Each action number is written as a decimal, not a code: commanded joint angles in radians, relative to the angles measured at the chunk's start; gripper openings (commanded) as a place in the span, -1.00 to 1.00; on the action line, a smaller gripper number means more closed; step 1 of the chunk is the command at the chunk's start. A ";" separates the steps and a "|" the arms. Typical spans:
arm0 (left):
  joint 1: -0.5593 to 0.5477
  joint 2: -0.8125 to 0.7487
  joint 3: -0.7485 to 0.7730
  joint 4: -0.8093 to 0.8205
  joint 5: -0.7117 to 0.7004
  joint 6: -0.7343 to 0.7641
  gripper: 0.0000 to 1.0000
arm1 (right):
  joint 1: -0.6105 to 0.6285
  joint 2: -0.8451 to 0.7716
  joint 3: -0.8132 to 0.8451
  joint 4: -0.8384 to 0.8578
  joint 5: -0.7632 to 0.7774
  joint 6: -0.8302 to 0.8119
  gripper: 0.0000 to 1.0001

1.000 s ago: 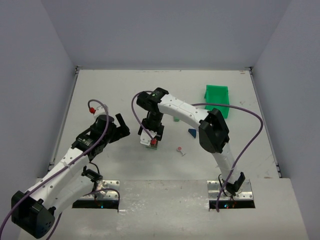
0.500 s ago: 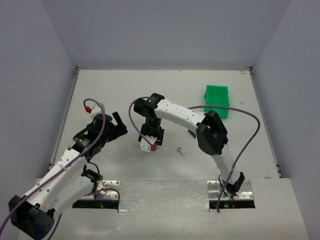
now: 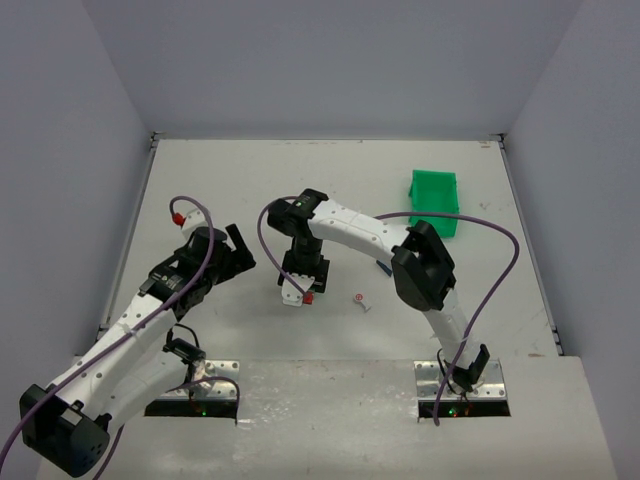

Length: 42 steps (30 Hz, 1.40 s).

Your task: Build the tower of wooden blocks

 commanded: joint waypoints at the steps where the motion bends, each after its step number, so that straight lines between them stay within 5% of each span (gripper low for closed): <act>1: -0.011 -0.005 0.038 0.022 -0.014 -0.001 1.00 | 0.008 -0.024 -0.003 -0.135 -0.001 -0.136 0.11; 42: -0.012 0.037 0.034 0.045 0.008 0.018 1.00 | 0.010 -0.022 -0.003 -0.042 -0.026 -0.100 0.31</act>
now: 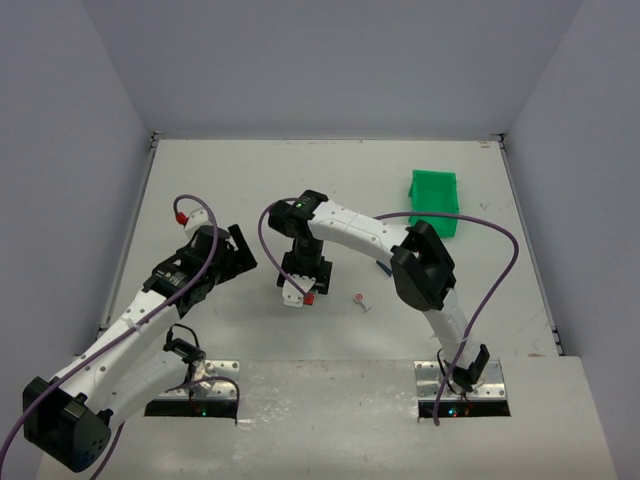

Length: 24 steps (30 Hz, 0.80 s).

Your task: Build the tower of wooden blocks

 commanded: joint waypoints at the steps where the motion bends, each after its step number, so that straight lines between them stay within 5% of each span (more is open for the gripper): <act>1: -0.012 0.003 0.033 0.039 0.006 0.012 1.00 | 0.009 -0.021 0.011 -0.038 -0.024 -0.100 0.32; 24: -0.011 -0.003 0.027 0.041 0.010 0.009 1.00 | 0.010 -0.032 0.011 0.012 -0.069 -0.049 0.64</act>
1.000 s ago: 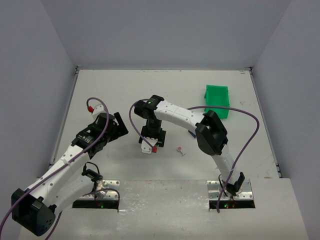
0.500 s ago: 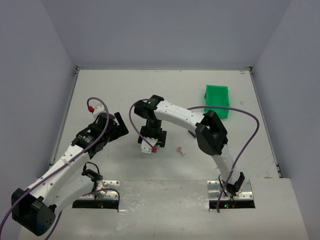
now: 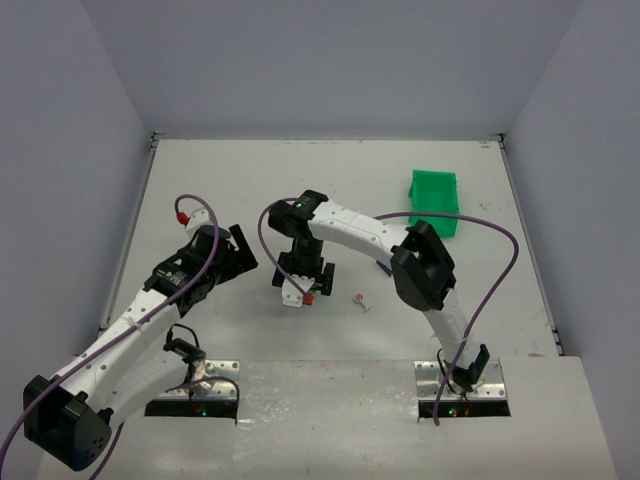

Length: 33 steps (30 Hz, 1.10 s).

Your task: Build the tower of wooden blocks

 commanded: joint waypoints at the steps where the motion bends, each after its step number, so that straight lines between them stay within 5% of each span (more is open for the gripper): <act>1: -0.010 -0.009 0.027 0.036 0.001 0.010 1.00 | 0.010 -0.032 0.012 0.015 -0.051 -0.048 0.67; 4: -0.012 -0.006 0.027 0.036 0.001 0.011 1.00 | 0.010 -0.033 0.009 0.030 -0.055 -0.034 0.97; 33: -0.012 -0.013 0.024 0.036 0.004 0.010 1.00 | 0.014 -0.040 0.001 0.081 -0.045 0.021 0.97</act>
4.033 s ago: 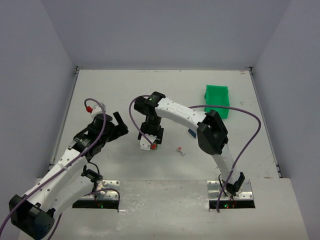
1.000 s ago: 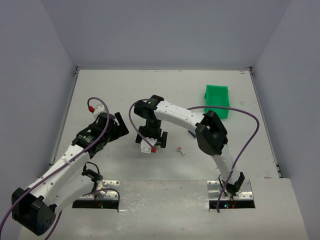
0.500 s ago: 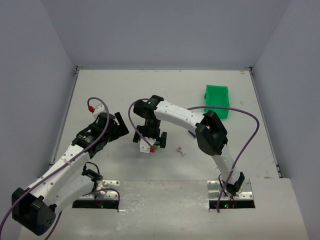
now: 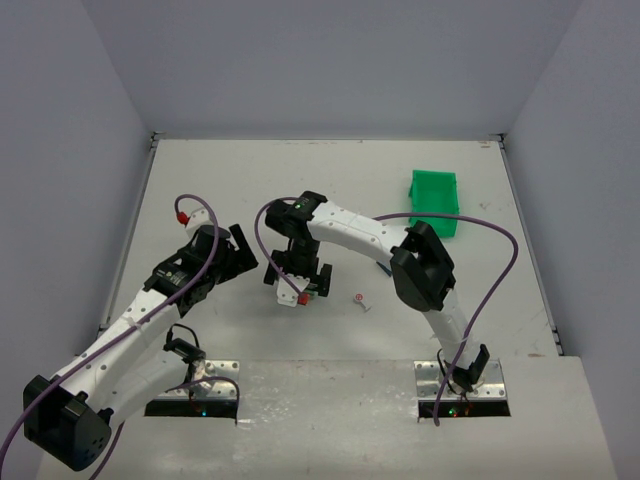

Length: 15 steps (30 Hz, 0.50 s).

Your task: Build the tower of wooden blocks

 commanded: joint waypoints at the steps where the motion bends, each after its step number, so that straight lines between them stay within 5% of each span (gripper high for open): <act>1: -0.012 -0.015 0.025 0.031 0.004 0.010 1.00 | 0.008 -0.041 0.000 0.021 -0.004 0.000 0.97; 15: -0.010 -0.040 0.008 0.049 0.004 -0.012 1.00 | 0.007 -0.140 -0.083 -0.013 -0.004 0.075 0.97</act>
